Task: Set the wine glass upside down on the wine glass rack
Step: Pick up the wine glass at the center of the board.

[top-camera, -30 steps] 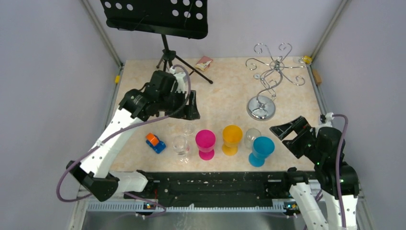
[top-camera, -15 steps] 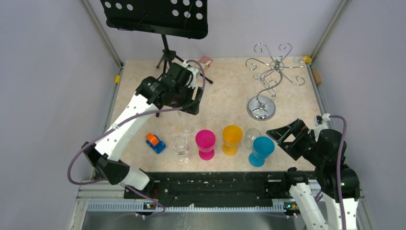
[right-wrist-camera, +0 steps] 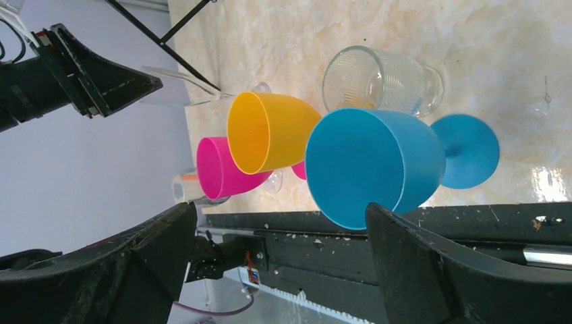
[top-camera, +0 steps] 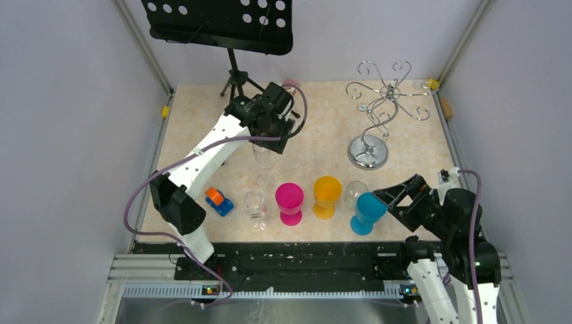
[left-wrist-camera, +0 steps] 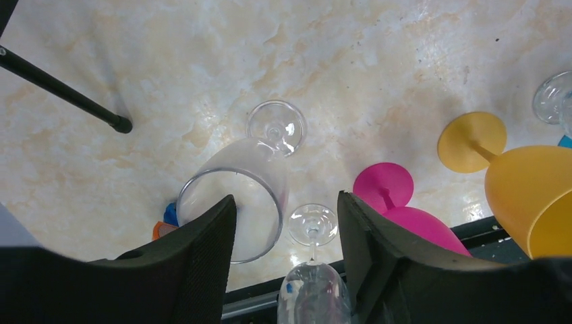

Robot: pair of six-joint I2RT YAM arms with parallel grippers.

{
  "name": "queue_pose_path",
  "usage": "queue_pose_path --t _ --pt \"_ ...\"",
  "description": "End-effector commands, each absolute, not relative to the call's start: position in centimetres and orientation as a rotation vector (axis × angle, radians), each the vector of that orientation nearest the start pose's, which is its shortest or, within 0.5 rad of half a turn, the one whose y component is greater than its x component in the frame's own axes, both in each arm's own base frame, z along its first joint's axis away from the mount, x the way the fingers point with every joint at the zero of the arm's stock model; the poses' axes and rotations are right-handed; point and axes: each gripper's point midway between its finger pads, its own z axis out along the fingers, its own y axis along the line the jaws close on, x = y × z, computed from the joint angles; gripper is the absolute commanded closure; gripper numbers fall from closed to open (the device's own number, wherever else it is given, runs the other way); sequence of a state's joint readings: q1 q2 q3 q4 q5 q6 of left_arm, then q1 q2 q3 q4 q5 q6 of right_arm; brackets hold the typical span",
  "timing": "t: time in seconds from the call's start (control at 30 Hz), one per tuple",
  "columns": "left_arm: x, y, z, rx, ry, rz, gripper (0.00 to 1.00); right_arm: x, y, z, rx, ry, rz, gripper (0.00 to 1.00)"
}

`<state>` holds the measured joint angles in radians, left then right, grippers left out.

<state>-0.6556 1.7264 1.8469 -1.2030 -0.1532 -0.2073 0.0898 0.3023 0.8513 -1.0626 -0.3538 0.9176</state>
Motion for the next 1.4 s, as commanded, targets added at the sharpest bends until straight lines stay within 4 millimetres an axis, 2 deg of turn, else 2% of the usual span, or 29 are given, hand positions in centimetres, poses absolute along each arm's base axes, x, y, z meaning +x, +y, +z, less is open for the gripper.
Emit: queue_pose_path --t 0.0,0.07,0.33,0.6,0.67,0.9,1.07,1.17,1.37 --pt "31.2 -20.9 22.4 0.536 2.571 -0.050 0.43 12.1 10.7 24.0 0.673 2.088 0.996 0.03" --pt "30.9 -20.8 22.0 0.531 2.587 -0.050 0.48 12.0 10.7 23.8 0.674 2.096 0.992 0.03" --pt "29.7 -20.3 20.7 0.541 2.656 -0.034 0.50 12.1 10.8 23.2 0.680 2.111 0.998 0.03" --pt "28.8 -20.5 20.0 0.552 2.693 -0.067 0.65 12.6 11.3 23.3 0.674 2.123 1.026 0.04" --pt "28.7 -20.5 19.9 0.561 2.697 -0.068 0.71 12.6 11.2 23.3 0.671 2.128 1.022 0.04" --pt "28.0 -20.4 19.4 0.562 2.735 -0.078 0.74 12.8 11.2 23.3 0.683 2.138 1.016 0.04" --pt "27.6 -20.3 19.0 0.555 2.752 -0.071 0.88 12.9 11.2 23.3 0.677 2.152 1.010 0.04" --pt "27.5 -20.2 19.2 0.551 2.753 -0.072 1.00 13.0 11.2 23.2 0.680 2.151 1.010 0.04" --pt "27.9 -20.0 20.7 0.537 2.710 -0.070 1.00 13.3 11.5 23.5 0.675 2.142 1.033 0.04"
